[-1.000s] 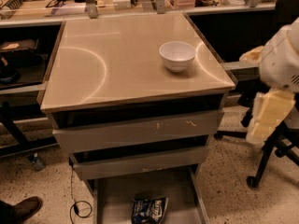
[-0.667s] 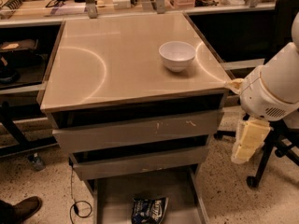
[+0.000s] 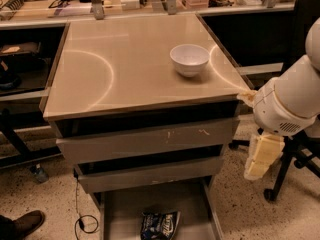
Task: Pick blue chip bag from bottom drawer and place on counter
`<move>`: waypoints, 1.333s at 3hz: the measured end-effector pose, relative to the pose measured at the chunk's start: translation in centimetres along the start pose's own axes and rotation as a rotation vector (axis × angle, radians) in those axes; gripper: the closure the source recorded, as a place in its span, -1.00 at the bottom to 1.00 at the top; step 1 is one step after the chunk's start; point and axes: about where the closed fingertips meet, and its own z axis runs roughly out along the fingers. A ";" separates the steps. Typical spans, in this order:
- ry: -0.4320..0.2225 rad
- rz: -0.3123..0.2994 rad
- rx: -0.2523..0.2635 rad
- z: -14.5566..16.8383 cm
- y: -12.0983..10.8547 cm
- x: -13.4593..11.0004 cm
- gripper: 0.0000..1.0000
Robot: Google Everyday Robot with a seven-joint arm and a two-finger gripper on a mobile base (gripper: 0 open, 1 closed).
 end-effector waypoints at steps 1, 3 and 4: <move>-0.030 0.000 -0.014 4.4 1.7 -0.4 -1.00; -0.133 0.012 -0.104 15.4 4.4 -1.2 -1.00; -0.133 0.012 -0.104 15.4 4.4 -1.2 -1.00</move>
Offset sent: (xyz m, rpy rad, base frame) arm -0.0028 0.0530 -0.1746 0.1440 0.0748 0.0209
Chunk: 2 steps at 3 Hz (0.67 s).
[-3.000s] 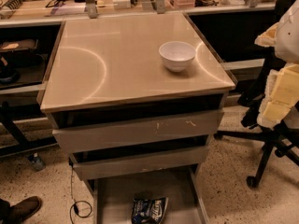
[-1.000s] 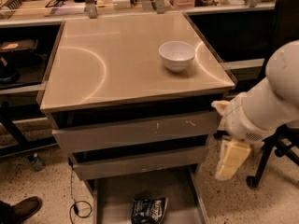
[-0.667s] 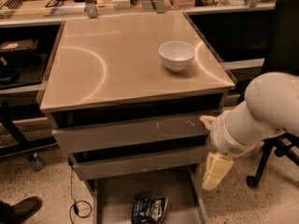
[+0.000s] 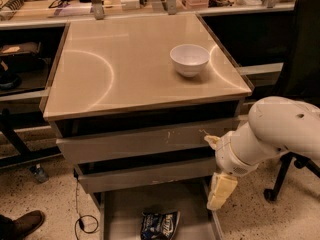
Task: Pick blue chip bag from bottom drawer and place on counter
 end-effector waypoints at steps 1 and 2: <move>-0.008 0.024 -0.047 3.2 1.6 0.3 -1.00; -0.026 0.060 -0.129 10.0 3.8 0.2 -1.00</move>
Offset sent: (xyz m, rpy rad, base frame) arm -0.0337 0.0755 -0.1808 0.0877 0.2423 -0.0103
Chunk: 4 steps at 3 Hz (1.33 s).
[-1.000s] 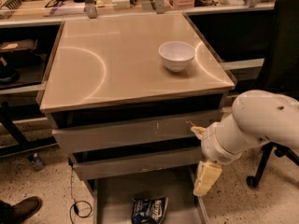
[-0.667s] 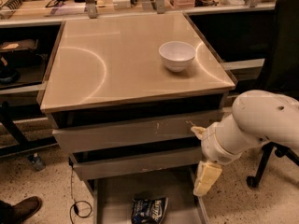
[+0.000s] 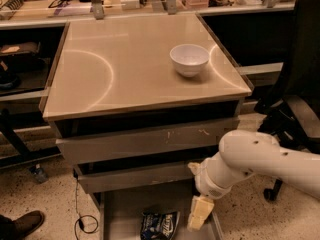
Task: Pick blue chip bag from bottom drawer and place on counter
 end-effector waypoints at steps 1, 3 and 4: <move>-0.027 0.038 -0.076 6.8 0.7 0.8 -1.00; -0.102 0.109 -0.083 11.3 1.9 1.1 -1.00; -0.168 0.169 -0.032 15.5 0.6 2.5 -1.00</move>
Offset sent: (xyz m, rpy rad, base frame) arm -0.0040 0.0172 -0.0508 0.0255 0.0600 -0.0027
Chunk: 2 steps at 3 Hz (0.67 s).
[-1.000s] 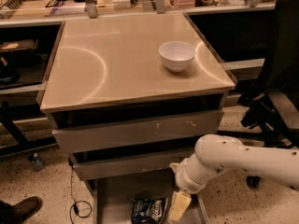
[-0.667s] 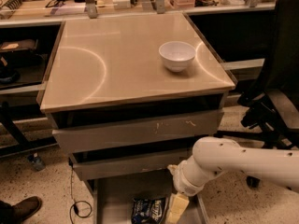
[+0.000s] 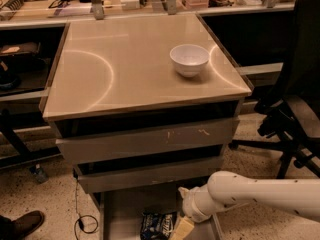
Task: Pick blue chip bag from bottom drawer and place on counter
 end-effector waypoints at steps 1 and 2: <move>-0.044 0.053 -0.020 3.6 -1.2 2.2 -1.00; -0.050 0.067 -0.040 4.6 -0.8 2.6 -1.00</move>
Offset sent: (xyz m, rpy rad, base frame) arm 0.0061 -0.0009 -0.0385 0.0437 0.0294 -0.0361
